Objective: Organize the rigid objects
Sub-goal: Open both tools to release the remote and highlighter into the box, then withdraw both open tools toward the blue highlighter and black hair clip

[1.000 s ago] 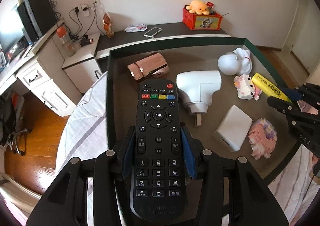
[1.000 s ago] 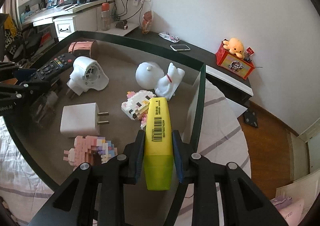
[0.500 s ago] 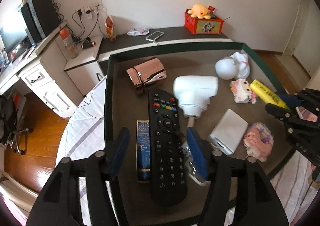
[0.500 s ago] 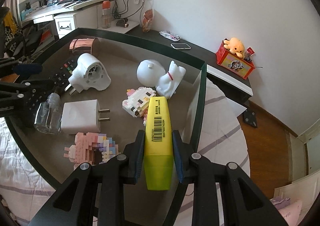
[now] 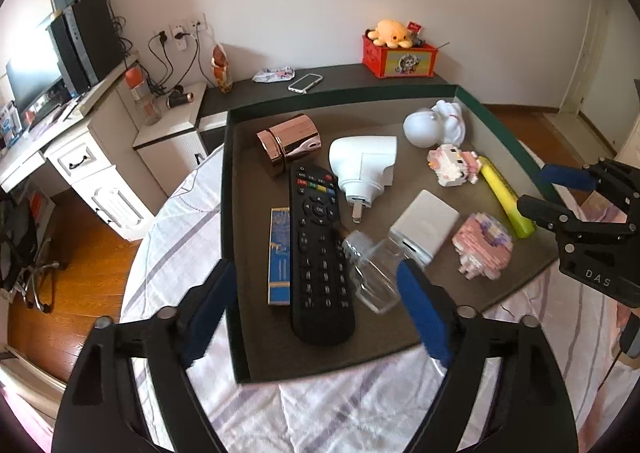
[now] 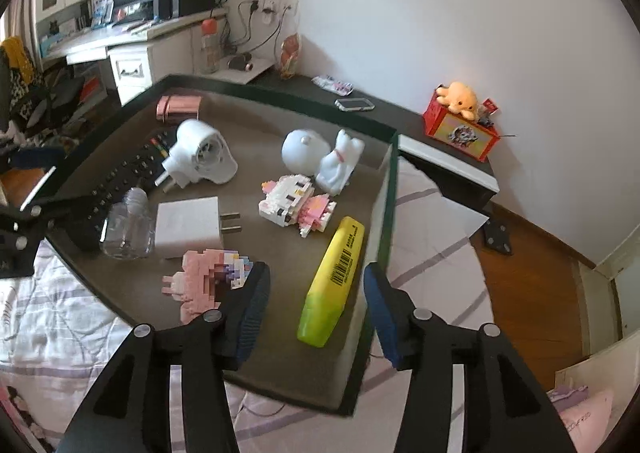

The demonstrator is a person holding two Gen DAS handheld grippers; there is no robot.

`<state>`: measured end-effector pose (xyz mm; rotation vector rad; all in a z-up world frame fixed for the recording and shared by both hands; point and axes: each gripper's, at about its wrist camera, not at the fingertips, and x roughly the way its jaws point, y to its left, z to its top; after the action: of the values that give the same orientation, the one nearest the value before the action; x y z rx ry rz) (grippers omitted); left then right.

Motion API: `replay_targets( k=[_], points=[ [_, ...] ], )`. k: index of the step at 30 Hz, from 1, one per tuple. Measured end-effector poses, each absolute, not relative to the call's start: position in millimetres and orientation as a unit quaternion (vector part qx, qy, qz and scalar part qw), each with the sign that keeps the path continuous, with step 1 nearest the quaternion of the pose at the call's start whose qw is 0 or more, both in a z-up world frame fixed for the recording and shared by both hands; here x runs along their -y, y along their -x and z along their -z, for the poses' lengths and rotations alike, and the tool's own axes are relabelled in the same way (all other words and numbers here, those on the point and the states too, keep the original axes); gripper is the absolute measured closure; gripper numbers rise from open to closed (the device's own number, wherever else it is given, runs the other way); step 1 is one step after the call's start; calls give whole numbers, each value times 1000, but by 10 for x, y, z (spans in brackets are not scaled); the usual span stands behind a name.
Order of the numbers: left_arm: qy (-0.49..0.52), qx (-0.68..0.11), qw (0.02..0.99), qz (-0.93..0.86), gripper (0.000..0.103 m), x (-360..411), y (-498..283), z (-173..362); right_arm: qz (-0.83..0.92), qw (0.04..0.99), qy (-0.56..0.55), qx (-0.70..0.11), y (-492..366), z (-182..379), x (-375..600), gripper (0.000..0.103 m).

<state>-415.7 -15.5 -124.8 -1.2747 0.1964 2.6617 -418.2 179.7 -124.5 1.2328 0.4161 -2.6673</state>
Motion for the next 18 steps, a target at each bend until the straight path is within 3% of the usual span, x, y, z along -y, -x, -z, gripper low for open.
replay_targets(
  k=[2, 4, 18],
  points=[
    [423, -62, 91, -899, 14, 184, 4066, 1192, 898, 85, -410, -135, 4127, 1196, -1800, 31],
    [420, -57, 91, -901, 11, 217, 3980, 1149, 903, 85, -399, -131, 4036, 1136, -1808, 24],
    [371, -32, 67, -926, 1, 423, 3133, 897, 915, 122, -378, -72, 3320, 987, -1780, 24]
  ],
)
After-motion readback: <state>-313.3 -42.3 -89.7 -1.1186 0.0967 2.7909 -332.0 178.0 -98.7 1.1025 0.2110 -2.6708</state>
